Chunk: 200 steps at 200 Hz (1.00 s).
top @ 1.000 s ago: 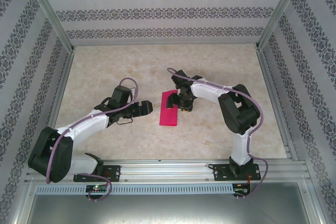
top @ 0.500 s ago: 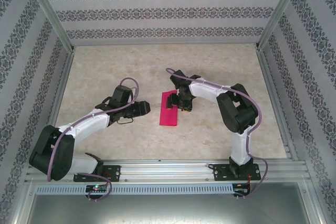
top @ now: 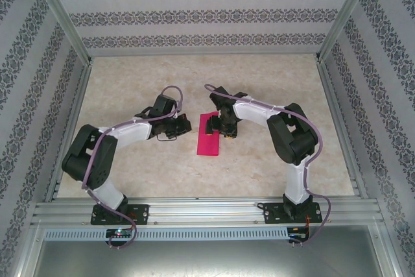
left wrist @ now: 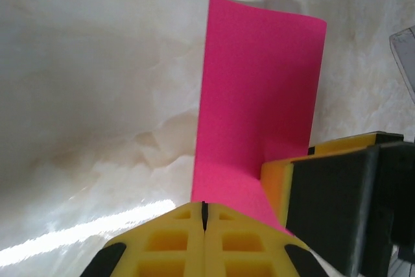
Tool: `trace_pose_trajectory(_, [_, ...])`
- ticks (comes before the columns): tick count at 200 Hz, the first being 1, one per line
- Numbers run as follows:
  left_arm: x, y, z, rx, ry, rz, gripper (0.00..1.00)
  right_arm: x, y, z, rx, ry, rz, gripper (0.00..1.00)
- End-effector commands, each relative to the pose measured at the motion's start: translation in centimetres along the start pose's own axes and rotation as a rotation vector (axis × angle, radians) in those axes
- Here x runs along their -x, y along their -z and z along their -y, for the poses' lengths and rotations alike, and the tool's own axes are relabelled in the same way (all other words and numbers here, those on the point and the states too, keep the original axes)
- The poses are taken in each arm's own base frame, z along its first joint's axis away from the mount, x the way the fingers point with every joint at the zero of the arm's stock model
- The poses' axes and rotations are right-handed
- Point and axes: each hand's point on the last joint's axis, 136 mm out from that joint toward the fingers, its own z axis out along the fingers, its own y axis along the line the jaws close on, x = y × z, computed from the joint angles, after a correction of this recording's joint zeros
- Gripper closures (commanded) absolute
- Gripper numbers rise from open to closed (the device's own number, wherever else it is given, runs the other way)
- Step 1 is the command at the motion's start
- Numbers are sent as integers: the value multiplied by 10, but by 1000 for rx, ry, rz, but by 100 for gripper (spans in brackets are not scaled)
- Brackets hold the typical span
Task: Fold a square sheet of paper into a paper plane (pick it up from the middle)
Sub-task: Hold the square sheet of paper at the center of the table.
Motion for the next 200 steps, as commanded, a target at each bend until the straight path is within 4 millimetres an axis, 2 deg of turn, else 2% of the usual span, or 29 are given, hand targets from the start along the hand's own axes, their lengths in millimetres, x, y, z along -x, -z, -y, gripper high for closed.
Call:
trace_pose_trajectory(1, [1, -13, 23, -67, 3, -37, 100, -24, -38, 44, -176, -30, -97, 28])
trace_pose_trajectory(28, [-3, -31, 28, -58, 1, -85, 100, -25, -39, 44, -176, -27, -98, 28])
trace_pose_trajectory(63, [-10, -45, 22, 4, -1, -122, 100, -26, -41, 46, -179, -30, -104, 27])
trace_pose_trajectory(154, [-23, -62, 9, 64, 3, -162, 100, -26, -41, 45, -178, -28, -103, 27])
trace_pose_trajectory(200, [-31, -65, -12, 137, 21, -174, 100, -26, -40, 45, -174, -31, -101, 27])
